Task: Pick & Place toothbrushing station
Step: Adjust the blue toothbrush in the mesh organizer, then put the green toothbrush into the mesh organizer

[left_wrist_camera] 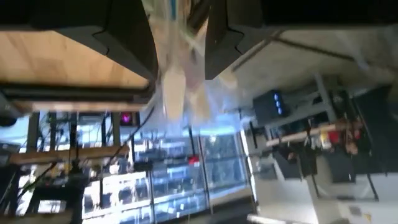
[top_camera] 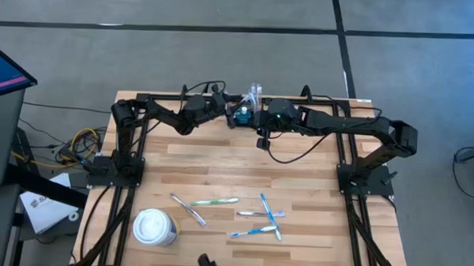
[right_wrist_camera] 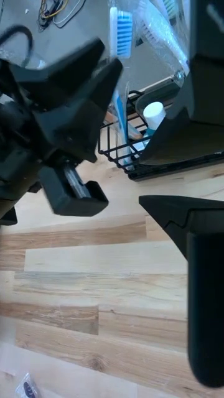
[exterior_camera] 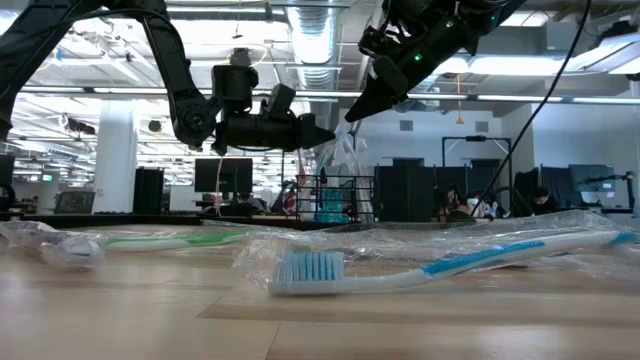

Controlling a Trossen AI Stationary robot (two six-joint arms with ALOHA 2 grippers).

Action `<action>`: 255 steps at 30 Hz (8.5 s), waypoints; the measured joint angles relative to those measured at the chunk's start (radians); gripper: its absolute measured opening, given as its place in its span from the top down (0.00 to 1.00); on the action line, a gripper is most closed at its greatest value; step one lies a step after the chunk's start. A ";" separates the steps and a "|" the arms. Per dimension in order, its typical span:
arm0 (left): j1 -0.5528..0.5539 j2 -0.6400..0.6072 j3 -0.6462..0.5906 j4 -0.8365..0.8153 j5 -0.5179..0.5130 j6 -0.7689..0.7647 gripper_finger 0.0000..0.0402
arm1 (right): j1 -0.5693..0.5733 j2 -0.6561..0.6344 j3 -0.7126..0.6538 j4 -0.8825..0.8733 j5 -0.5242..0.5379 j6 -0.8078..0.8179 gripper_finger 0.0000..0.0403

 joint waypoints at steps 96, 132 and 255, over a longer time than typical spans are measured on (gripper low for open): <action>-0.216 -0.529 -0.370 -0.123 0.132 -0.153 0.79 | 0.008 0.000 0.000 0.001 0.000 0.034 0.80; -0.878 -0.376 0.168 -1.407 -0.244 -0.364 0.79 | 0.040 0.000 0.000 -0.042 -0.001 0.139 0.80; -0.829 -0.079 0.150 -1.351 -0.202 -0.475 0.79 | 0.085 0.000 0.000 -0.060 0.000 0.166 0.80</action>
